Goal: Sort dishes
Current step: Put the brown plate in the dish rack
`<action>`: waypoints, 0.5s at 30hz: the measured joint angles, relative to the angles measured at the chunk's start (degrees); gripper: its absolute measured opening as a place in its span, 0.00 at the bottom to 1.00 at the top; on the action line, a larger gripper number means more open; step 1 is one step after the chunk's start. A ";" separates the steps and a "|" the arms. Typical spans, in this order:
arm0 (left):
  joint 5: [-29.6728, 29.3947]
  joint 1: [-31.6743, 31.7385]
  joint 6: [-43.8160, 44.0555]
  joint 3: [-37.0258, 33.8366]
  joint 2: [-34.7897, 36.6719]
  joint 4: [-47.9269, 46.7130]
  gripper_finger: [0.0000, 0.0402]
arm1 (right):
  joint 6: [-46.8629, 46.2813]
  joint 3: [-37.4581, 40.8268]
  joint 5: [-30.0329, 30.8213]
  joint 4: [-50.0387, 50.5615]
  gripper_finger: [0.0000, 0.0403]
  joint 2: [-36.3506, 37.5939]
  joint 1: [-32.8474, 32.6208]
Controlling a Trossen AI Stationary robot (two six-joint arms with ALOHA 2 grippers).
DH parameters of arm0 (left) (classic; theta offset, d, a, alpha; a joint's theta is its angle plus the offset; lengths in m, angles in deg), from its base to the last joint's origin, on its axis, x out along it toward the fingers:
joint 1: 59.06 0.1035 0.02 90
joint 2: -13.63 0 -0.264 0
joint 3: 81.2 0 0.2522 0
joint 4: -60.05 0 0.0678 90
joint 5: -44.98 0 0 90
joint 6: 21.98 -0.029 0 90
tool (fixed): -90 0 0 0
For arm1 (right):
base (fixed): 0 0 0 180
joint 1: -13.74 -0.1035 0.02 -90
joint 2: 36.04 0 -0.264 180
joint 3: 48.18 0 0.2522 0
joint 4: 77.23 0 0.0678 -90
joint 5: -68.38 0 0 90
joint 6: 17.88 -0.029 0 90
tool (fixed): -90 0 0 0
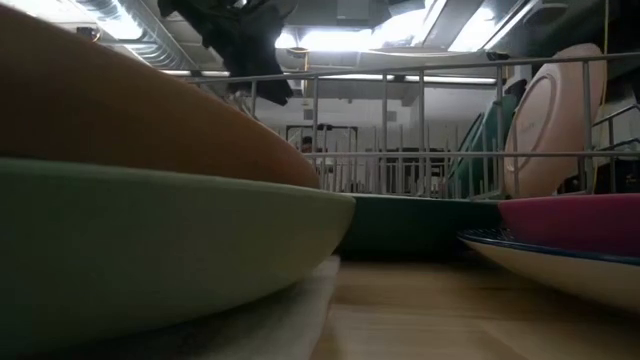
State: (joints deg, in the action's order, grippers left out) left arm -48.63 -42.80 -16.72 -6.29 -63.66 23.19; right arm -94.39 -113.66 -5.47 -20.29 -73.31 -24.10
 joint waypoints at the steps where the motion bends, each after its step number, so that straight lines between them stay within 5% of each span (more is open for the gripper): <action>1: 0.00 -0.59 -0.94 0.00 0.00 0.22 0.35 | 1.51 0.00 0.47 -1.18 0.36 -0.26 0.00; 15: 0.00 -12.09 -8.72 0.02 0.00 5.83 0.35 | 10.84 0.00 2.70 -4.16 0.36 -8.44 0.00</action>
State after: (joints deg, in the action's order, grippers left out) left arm -48.63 -54.89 -25.44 -6.27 -63.66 29.02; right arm -83.55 -113.66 -2.77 -24.44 -81.75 -24.10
